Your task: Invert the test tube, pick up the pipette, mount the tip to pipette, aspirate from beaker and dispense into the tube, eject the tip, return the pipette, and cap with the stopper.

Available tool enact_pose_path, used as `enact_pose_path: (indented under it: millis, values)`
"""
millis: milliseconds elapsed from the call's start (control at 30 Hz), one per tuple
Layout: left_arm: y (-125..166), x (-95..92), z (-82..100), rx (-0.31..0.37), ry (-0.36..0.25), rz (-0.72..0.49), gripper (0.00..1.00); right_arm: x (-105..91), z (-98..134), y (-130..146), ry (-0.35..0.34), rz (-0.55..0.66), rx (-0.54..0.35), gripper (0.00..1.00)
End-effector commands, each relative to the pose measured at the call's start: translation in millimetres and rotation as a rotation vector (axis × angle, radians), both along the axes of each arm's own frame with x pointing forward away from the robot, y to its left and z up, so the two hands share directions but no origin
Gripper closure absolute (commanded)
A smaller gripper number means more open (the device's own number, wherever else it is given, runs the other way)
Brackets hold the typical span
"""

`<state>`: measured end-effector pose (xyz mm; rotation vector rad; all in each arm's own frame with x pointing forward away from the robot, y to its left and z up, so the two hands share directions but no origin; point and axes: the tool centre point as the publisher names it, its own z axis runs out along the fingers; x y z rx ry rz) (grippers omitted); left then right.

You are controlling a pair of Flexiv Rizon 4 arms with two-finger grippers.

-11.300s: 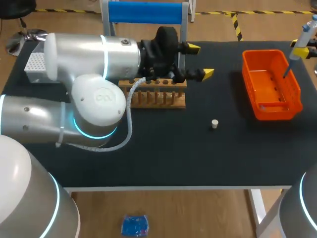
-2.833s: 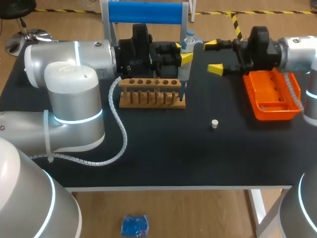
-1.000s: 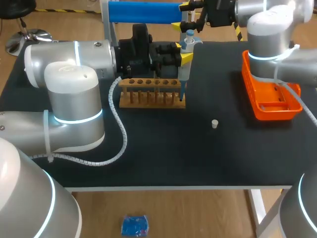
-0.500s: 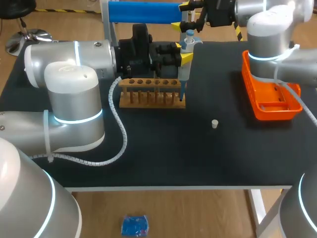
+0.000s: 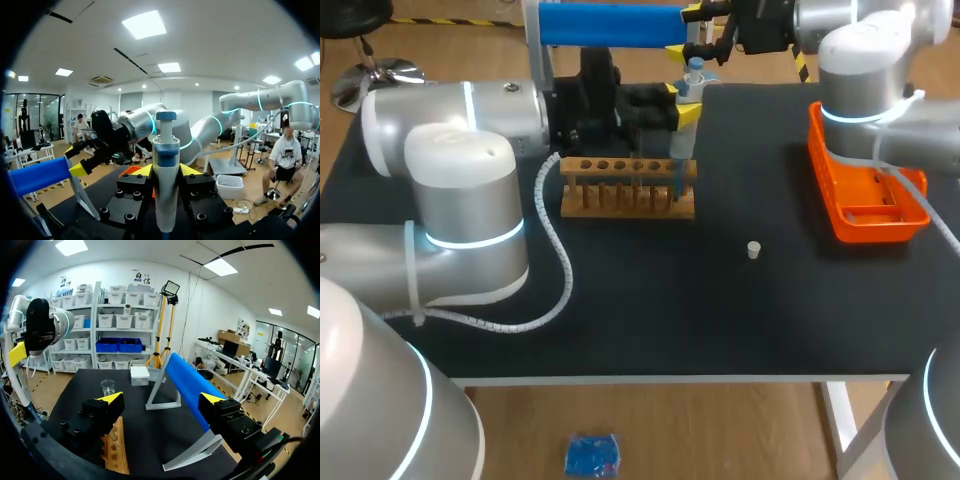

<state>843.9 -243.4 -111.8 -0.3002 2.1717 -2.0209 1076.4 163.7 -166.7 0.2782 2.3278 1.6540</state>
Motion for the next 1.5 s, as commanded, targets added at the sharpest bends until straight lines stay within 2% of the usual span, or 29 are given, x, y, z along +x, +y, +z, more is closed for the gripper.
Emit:
enact_pose_path:
  millis: [33,467,667,800,1200,1500]
  values:
    - [33,3.7,10.1,0.040,0.009,-0.015,1.00,0.5,1,-1,0.003,0.004,-0.003,0.00]
    - [127,43.1,15.0,0.109,0.016,0.037,1.00,0.5,1,-1,0.003,0.004,-0.003,0.00]
    - [167,66.4,4.9,0.095,0.045,0.105,1.00,0.5,1,-1,0.003,0.004,-0.003,0.00]
    - [188,85.4,-3.1,0.125,0.080,0.162,1.00,0.5,1,-1,0.003,0.004,-0.003,0.00]
    - [212,149.0,-2.0,0.160,0.152,0.306,1.00,0.5,1,-1,0.003,0.004,-0.003,0.00]
    - [197,181.0,0.5,0.185,0.221,0.429,1.00,0.5,1,-1,0.003,0.004,-0.003,0.00]
